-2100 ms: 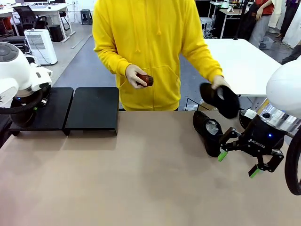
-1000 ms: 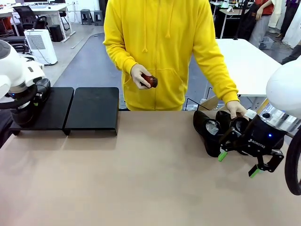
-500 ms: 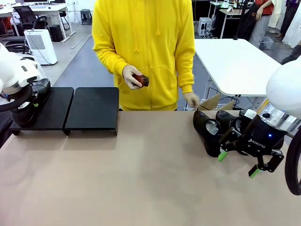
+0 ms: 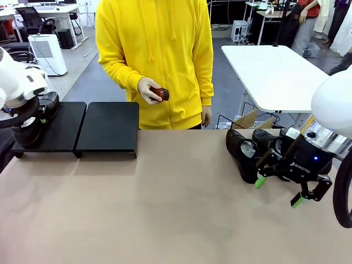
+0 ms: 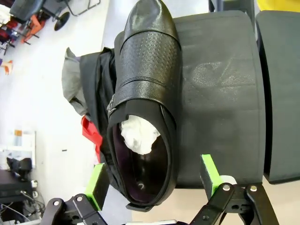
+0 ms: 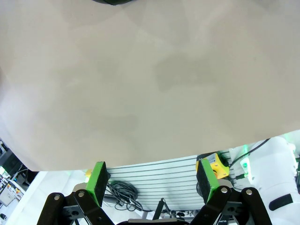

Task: Organize the shoes by placing them on the stand.
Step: Pick up one Shoe and place it in the middle of the table.

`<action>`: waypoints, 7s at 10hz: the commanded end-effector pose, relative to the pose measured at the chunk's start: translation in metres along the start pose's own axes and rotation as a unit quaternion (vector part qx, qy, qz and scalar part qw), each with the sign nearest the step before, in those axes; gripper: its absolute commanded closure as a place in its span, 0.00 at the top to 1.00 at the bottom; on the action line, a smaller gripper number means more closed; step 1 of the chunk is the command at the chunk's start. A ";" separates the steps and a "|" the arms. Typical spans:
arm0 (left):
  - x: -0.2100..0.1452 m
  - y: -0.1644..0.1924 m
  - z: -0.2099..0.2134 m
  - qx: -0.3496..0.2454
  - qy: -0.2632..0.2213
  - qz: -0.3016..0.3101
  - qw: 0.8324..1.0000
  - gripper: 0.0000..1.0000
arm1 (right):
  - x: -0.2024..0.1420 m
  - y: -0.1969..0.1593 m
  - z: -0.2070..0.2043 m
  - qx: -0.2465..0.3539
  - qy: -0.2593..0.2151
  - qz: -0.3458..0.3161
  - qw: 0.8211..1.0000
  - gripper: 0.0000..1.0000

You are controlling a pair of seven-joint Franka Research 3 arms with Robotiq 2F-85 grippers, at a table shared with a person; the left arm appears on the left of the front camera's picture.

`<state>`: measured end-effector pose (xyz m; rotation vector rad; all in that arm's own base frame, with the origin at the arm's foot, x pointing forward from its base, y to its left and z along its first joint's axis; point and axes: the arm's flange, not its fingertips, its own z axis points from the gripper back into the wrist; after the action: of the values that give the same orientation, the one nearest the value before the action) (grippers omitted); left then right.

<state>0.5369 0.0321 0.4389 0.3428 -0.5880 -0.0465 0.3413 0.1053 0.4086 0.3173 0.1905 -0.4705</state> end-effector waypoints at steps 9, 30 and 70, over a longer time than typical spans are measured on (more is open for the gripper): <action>-0.040 0.062 0.203 -0.251 0.014 0.017 0.968 1.00 | 0.000 0.001 0.000 0.000 -0.002 0.005 1.000 1.00; -0.045 0.031 0.195 -0.257 -0.019 0.040 0.965 1.00 | 0.083 0.086 0.039 -0.151 -0.098 0.249 0.952 1.00; -0.045 0.031 0.195 -0.257 -0.019 0.040 0.965 1.00 | 0.180 0.157 -0.078 -0.190 -0.071 0.264 0.943 0.00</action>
<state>0.3903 0.0075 0.5793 -0.1700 -0.5914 -0.1264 0.5602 0.1856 0.3304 -0.0191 0.0448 0.0881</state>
